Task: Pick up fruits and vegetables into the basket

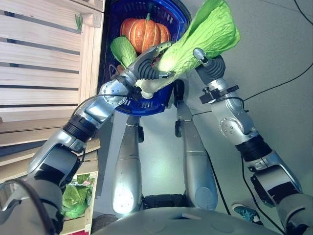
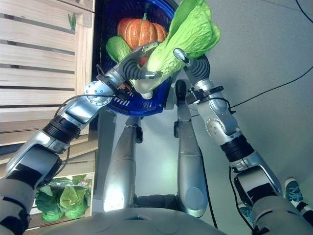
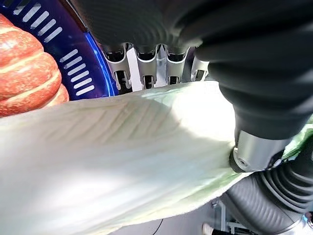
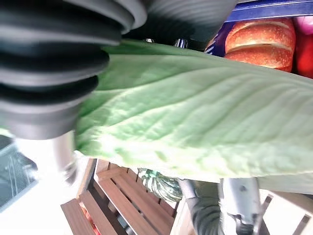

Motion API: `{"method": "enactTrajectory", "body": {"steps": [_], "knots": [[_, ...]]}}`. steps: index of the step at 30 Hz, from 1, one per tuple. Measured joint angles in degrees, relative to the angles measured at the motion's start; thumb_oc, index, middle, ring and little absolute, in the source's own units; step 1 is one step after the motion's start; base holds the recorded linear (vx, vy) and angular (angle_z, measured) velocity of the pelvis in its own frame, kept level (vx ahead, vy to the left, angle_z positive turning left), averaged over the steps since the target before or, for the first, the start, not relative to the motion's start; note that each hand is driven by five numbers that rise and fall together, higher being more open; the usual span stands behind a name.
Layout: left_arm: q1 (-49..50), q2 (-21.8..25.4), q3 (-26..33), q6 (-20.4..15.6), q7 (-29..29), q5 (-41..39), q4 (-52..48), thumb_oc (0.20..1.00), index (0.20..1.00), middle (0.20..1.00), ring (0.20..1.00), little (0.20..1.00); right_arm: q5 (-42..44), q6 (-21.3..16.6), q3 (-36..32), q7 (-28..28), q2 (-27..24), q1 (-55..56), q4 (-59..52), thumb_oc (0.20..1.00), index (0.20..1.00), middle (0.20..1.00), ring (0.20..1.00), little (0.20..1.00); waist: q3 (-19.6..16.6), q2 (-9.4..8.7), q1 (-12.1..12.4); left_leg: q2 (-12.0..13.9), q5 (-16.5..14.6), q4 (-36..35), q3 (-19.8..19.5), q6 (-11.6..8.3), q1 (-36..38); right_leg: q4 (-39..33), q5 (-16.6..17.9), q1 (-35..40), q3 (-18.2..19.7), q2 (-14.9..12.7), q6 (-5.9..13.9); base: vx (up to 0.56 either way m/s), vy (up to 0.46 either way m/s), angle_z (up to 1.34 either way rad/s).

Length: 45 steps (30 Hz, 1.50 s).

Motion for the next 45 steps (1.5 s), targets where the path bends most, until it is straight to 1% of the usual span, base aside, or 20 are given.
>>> {"method": "enactTrajectory", "body": {"steps": [10, 11, 12, 13, 14, 17, 19, 20, 21, 24, 26, 29, 34, 38, 42, 44, 45], "knots": [[0.16, -0.08, -0.67, 1.17, 0.09, 0.01, -1.39, 0.2, 0.2, 0.2, 0.2, 0.2, 0.68, -1.01, -0.24, -0.14, 0.03, 0.03, 0.61, 0.2, 0.2, 0.2, 0.2, 0.2, 0.0, 0.0, 0.2, -0.01, 0.0, -0.04, 0.01, 0.0, -0.05, -0.05, -0.13, -0.04, -0.03, -0.03, 0.18, 0.0, 0.0, 0.0], [0.14, -0.08, -0.68, 1.18, 0.11, 0.01, -1.39, 0.388, 0.388, 0.388, 0.388, 0.388, 0.68, -1.03, -0.23, -0.14, 0.05, 0.03, 0.63, 0.2, 0.2, 0.2, 0.2, 0.2, 0.0, 0.0, 0.2, 0.0, 0.0, -0.06, 0.01, 0.0, -0.04, -0.07, -0.13, -0.04, -0.04, -0.02, 0.19, 0.0, 0.0, 0.0], [0.15, -0.08, -0.68, 1.18, 0.14, 0.01, -1.38, 0.504, 0.504, 0.504, 0.504, 0.504, 0.68, -1.05, -0.23, -0.14, 0.07, 0.03, 0.63, 0.2, 0.2, 0.2, 0.2, 0.2, 0.0, 0.0, 0.2, 0.0, 0.0, -0.07, 0.01, 0.0, -0.04, -0.08, -0.13, -0.04, -0.04, -0.02, 0.19, 0.0, 0.0, 0.0], [0.22, -0.08, -0.69, 1.18, 0.32, 0.01, -1.38, 1.0, 1.0, 1.0, 1.0, 1.0, 0.68, -1.12, -0.23, -0.14, 0.11, 0.03, 0.63, 0.2, 0.2, 0.2, 0.2, 0.2, 0.0, 0.0, 0.26, 0.0, 0.0, -0.07, 0.01, 0.0, -0.05, -0.08, -0.13, -0.05, -0.05, -0.03, 0.18, 0.0, 0.0, 0.0], [0.4, -0.08, -0.7, 1.41, 0.71, 0.02, -1.36, 1.0, 1.0, 1.0, 1.0, 1.0, 0.64, -1.51, -0.16, -0.13, 0.08, 0.02, 0.62, 0.2, 0.2, 0.2, 0.2, 0.2, 0.0, 0.0, 0.27, 0.0, 0.0, -0.07, 0.01, 0.0, -0.04, -0.08, -0.13, -0.05, -0.04, -0.03, 0.19, 0.0, 0.0, 0.0], [1.07, -0.12, -0.99, 3.7, 2.21, -0.59, -0.54, 1.0, 1.0, 1.0, 1.0, 1.0, 0.39, -2.86, 0.31, 0.27, 0.21, -0.35, -0.15, 0.2, 0.2, 0.2, 0.2, 0.2, 0.0, 0.0, 0.11, 0.01, 0.0, -0.07, 0.03, 0.0, -0.04, -0.08, -0.13, -0.05, -0.04, -0.01, 0.19, 0.0, 0.0, 0.0], [2.27, -0.4, -1.16, 3.46, 4.95, -1.61, -0.02, 1.0, 1.0, 1.0, 1.0, 1.0, -0.33, -3.15, 0.38, 0.28, 0.54, -0.71, -0.14, 0.2, 0.2, 0.2, 0.2, 0.2, 0.0, 0.0, 0.25, 0.03, 0.0, -0.07, 0.03, 0.0, -0.04, -0.08, -0.14, -0.06, -0.05, 0.0, 0.19, 0.0, 0.0, 0.0], [2.99, -0.7, -1.09, 3.1, 7.05, -2.58, 0.0, 1.0, 1.0, 1.0, 1.0, 1.0, -0.5, -3.28, 0.39, 0.28, 0.57, -0.8, -0.14, 0.2, 0.2, 0.2, 0.2, 0.2, 0.0, 0.0, 0.33, 0.02, 0.0, -0.07, 0.03, 0.0, -0.04, -0.07, -0.13, -0.05, -0.06, -0.01, 0.19, 0.0, 0.0, 0.0], [4.15, -1.2, -0.84, 1.99, 9.09, -3.66, 0.15, 1.0, 1.0, 1.0, 1.0, 1.0, -0.52, -3.38, 0.38, 0.28, 0.74, -0.88, -0.14, 0.2, 0.2, 0.2, 0.2, 0.2, 0.0, 0.0, 0.43, 0.02, 0.0, -0.08, 0.03, 0.0, -0.04, -0.07, -0.13, -0.06, -0.07, -0.03, 0.19, 0.0, 0.0, 0.0], [8.2, -4.62, 2.01, -2.46, 15.28, -6.34, 0.6, 1.0, 1.0, 1.0, 1.0, 1.0, -0.9, -3.73, 0.12, 0.28, 2.31, -1.18, -0.14, 0.2, 0.2, 0.2, 0.2, 0.2, 0.0, 0.0, 0.57, 0.01, 0.0, -0.1, -0.01, 0.0, -0.04, -0.06, -0.13, -0.05, -0.1, -0.04, 0.19, 0.0, -0.028, 0.0], [10.88, -7.7, 4.63, -5.7, 19.36, -6.54, 0.54, 1.0, 1.0, 1.0, 1.0, 1.0, -1.85, -4.41, 0.0, 0.28, 3.87, -1.3, -0.14, 0.2, 0.2, 0.2, 0.2, 0.2, 0.0, 0.0, 0.74, 0.04, 0.01, -0.1, -0.04, -0.01, -0.04, -0.05, -0.13, -0.05, -0.12, -0.01, 0.18, 0.0, -0.037, 0.0], [12.53, -9.83, 6.54, -8.68, 23.49, -6.5, 0.39, 1.0, 1.0, 1.0, 1.0, 1.0, -3.85, -4.43, -0.63, 0.12, 5.41, -2.01, -0.11, 0.2, 0.2, 0.2, 0.2, 0.2, 0.0, 0.0, 1.04, 0.02, 0.03, -0.08, -0.23, -0.05, -0.05, 0.06, -0.15, -0.03, -0.19, -0.01, 0.19, 0.0, -0.011, 0.01], [13.4, -11.79, 8.49, -10.19, 26.97, -6.45, 0.22, 1.0, 1.0, 1.0, 1.0, 1.0, -6.14, -4.15, -1.75, -0.19, 7.07, -2.93, -0.12, 0.2, 0.2, 0.2, 0.2, 0.2, 0.0, 0.0, 1.79, 0.01, 0.09, -0.09, -0.33, -0.12, -0.05, 0.15, -0.15, -0.02, -0.21, 0.01, 0.18, 0.0, 0.0, 0.0], [13.57, -13.01, 9.91, -10.21, 29.68, -6.45, 0.34, 1.0, 1.0, 1.0, 1.0, 1.0, -7.24, -3.21, -2.43, -0.71, 7.25, -3.57, -0.12, 0.2, 0.2, 0.2, 0.2, 0.2, 0.0, 0.0, 1.87, -0.01, 0.12, -0.07, -0.33, -0.09, -0.04, 0.19, -0.14, -0.02, -0.21, -0.02, 0.17, 0.0, 0.008, 0.0], [13.31, -12.94, 10.91, -10.19, 32.59, -6.42, 0.63, 1.0, 1.0, 1.0, 1.0, 1.0, -8.93, -2.66, -2.75, -1.89, 7.09, -4.71, -0.01, 0.2, 0.2, 0.2, 0.2, 0.2, 0.0, 0.0, 1.85, -0.04, 0.12, 0.03, -0.3, -0.09, 0.12, 0.55, 0.03, -0.02, -0.17, -0.05, -0.1, 0.01, 0.04, 0.0], [12.88, -12.93, 12.51, -10.17, 34.35, -6.43, 1.65, 1.0, 1.0, 1.0, 1.0, 1.0, -10.07, -2.29, -3.27, -2.35, 7.05, -5.37, 0.09, 0.2, 0.2, 0.2, 0.2, 0.2, 0.0, 0.0, 1.87, -0.09, 0.17, 0.12, -0.24, -0.09, 0.3, 0.94, 0.02, -0.01, -0.15, -0.11, -0.1, 0.0, 0.016, 0.0], [12.73, -12.95, 14.29, -10.12, 36.09, -6.53, 2.61, 1.0, 1.0, 1.0, 1.0, 1.0, -10.63, -2.29, -3.5, -2.41, 6.83, -5.36, 0.09, 0.2, 0.2, 0.2, 0.2, 0.2, 0.0, 0.0, 1.84, -0.11, 0.19, 0.12, -0.25, -0.11, 0.39, 1.04, 0.01, 0.01, -0.15, -0.14, -0.1, 0.0, 0.0, 0.0]]}}
